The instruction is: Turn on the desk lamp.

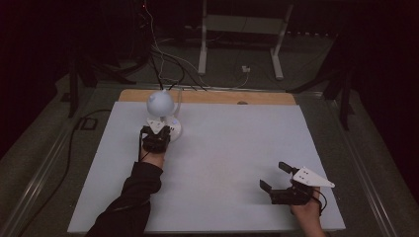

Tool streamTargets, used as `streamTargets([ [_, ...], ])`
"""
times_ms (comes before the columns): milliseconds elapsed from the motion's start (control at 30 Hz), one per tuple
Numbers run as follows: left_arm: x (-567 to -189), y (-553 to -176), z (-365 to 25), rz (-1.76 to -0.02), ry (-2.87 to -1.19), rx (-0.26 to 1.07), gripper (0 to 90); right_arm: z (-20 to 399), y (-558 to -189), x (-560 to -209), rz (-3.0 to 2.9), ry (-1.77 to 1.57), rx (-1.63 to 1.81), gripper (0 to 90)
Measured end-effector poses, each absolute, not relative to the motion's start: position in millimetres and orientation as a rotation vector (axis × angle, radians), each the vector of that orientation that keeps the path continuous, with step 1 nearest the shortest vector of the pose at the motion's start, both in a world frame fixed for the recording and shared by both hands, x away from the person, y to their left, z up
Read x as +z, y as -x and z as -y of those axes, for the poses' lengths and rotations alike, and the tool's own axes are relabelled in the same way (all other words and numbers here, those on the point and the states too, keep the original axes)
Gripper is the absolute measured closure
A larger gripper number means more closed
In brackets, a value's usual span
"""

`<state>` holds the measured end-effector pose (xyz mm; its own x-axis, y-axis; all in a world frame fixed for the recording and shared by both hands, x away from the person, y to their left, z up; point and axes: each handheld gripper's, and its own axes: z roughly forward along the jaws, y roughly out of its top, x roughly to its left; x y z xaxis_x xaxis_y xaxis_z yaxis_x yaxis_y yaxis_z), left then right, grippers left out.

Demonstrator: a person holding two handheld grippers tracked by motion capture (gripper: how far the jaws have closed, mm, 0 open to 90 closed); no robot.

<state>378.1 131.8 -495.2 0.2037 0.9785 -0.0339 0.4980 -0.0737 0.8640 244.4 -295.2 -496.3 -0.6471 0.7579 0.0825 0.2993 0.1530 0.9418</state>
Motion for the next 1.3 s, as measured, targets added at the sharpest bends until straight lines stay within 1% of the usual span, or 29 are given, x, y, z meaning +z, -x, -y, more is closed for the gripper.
streamTargets([
  [67, -496.7, -378.9, -132.5, -1.399, -1.698, 0.769, 87.7, 295.2, -244.2, -496.3, -2.024, -1.007, 1.501, 0.0],
  [100, -497.4, -379.4, -133.2, -1.397, -1.699, 0.756, 89.9, 295.1, -244.2, -496.3, -2.025, -1.007, 1.499, 0.0],
  [333, -502.9, -382.3, -133.9, -1.385, -1.724, 0.75, 90.0, 295.4, -244.5, -496.4, -2.024, -1.007, 1.501, 0.0],
  [500, -506.1, -383.6, -132.8, -1.368, -1.759, 0.775, 90.0, 295.4, -244.3, -496.2, -2.023, -1.006, 1.5, 0.0],
  [1133, -514.9, -387.2, -135.9, -1.386, -1.787, 0.747, 90.0, 295.6, -244.2, -496.0, -2.026, -1.005, 1.499, 0.0],
  [1300, -517.7, -387.8, -136.3, -1.383, -1.796, 0.759, 90.0, 295.8, -243.9, -495.6, -2.022, -1.003, 1.5, 0.0],
])
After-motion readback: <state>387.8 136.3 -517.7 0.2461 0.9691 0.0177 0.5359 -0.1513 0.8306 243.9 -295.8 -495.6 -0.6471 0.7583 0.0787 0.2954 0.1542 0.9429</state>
